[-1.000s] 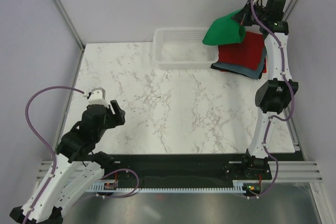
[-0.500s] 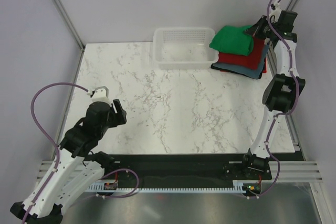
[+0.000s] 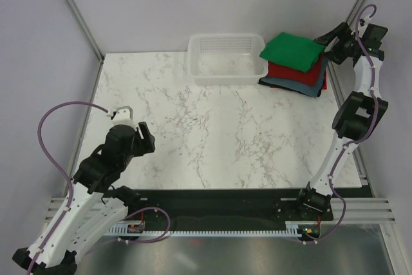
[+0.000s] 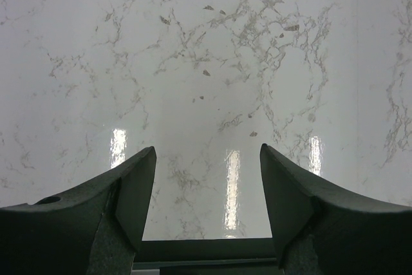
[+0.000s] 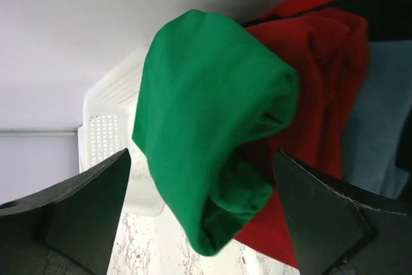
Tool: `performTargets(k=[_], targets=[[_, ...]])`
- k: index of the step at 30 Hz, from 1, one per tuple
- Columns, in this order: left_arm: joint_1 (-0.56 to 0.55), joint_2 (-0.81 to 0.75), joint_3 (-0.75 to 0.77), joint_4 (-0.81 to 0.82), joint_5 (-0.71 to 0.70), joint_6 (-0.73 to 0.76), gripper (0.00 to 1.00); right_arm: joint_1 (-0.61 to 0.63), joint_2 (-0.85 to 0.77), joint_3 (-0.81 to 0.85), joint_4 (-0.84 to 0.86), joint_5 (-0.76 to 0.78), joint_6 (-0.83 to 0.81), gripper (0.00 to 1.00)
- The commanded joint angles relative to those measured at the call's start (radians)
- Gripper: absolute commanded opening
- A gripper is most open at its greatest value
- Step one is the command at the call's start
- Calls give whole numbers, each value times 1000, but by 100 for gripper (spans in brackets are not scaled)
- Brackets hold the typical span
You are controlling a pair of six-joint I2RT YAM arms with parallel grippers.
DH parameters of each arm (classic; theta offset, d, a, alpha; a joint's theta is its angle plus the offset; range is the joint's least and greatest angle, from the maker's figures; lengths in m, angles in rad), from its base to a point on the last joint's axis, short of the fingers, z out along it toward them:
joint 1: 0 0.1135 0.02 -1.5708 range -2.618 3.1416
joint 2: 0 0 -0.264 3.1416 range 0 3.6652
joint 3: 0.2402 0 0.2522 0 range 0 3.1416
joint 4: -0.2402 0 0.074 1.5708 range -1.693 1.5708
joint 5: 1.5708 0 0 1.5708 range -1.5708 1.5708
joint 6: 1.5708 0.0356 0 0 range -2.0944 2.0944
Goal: Fold and stack the t-shirts
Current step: Neatly place the folded tshirt to the corner
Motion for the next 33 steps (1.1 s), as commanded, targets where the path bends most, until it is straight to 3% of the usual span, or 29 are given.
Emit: performTargets(k=[1, 7, 14, 22, 26, 28, 29, 30, 33], targets=[[8, -10, 4, 34, -5, -24, 73, 3, -28, 20, -51, 53, -5, 98], [9, -34, 4, 34, -8, -27, 73, 27, -166, -118, -28, 149, -51, 98], [11, -51, 2, 36, -3, -26, 73, 81, -267, -334, 67, 151, -82, 98], [12, -65, 0, 37, -2, -24, 73, 129, -238, -362, 78, 163, -103, 97], [16, -63, 0, 37, -2, -23, 73, 143, -233, -382, 78, 163, -115, 79], [19, -60, 0, 40, -2, -23, 73, 146, -241, -394, 79, 163, -118, 61], [20, -60, -1, 40, 0, -23, 73, 146, -244, -396, 76, 165, -114, 41], [20, -60, -1, 40, 0, -23, 73, 146, -258, -399, 75, 169, -111, 30], [22, -59, -1, 42, 1, -21, 73, 143, -290, -393, 53, 206, -115, 6]])
